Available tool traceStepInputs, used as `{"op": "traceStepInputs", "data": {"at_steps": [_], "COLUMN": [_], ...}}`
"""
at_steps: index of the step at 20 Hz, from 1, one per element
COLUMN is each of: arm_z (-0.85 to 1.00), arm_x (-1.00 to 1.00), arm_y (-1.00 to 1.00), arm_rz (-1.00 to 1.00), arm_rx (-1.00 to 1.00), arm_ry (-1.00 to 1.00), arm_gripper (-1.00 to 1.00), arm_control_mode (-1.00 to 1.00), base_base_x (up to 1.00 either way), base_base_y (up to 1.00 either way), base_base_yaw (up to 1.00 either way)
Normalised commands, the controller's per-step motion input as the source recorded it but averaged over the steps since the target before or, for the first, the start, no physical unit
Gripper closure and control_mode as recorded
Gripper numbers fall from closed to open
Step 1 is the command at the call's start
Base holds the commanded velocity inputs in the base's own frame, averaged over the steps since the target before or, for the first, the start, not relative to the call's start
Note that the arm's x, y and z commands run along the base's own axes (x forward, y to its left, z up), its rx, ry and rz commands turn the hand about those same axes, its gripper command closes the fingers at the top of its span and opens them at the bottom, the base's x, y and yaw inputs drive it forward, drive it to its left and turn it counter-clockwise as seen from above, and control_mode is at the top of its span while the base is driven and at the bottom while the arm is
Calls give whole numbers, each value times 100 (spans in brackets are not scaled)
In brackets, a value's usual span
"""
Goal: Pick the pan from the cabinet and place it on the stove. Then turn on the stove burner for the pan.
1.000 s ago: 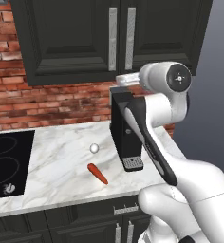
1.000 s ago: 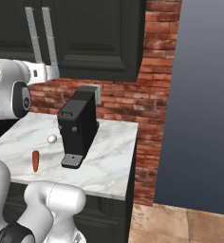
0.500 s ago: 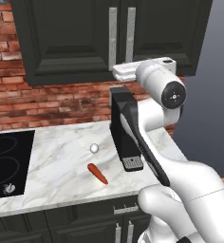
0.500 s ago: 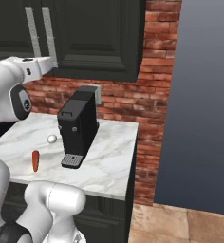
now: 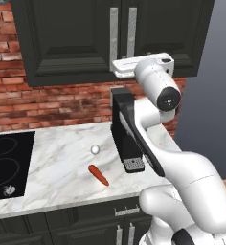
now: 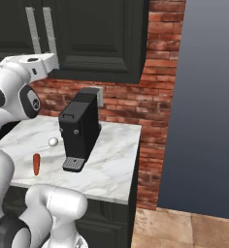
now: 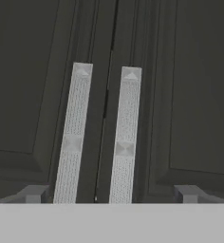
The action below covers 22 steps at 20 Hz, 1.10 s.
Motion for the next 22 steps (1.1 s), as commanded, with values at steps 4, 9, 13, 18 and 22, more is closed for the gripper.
{"op": "traceStepInputs", "data": {"at_steps": [4,9,13,18,22], "arm_z": [10,1,0,0,0], "arm_x": [47,37,27,20,20], "arm_y": [-4,-9,-6,0,0], "arm_rz": [0,0,0,0,0], "arm_rx": [0,1,0,0,0], "arm_ry": [0,0,-4,-7,-6], "arm_gripper": [-100,-100,-100,-100,-100], "arm_control_mode": [-100,-100,-100,-100,-100], "base_base_x": [0,0,0,0,0], "base_base_y": [0,0,0,0,0], "base_base_yaw": [0,0,0,0,0]}}
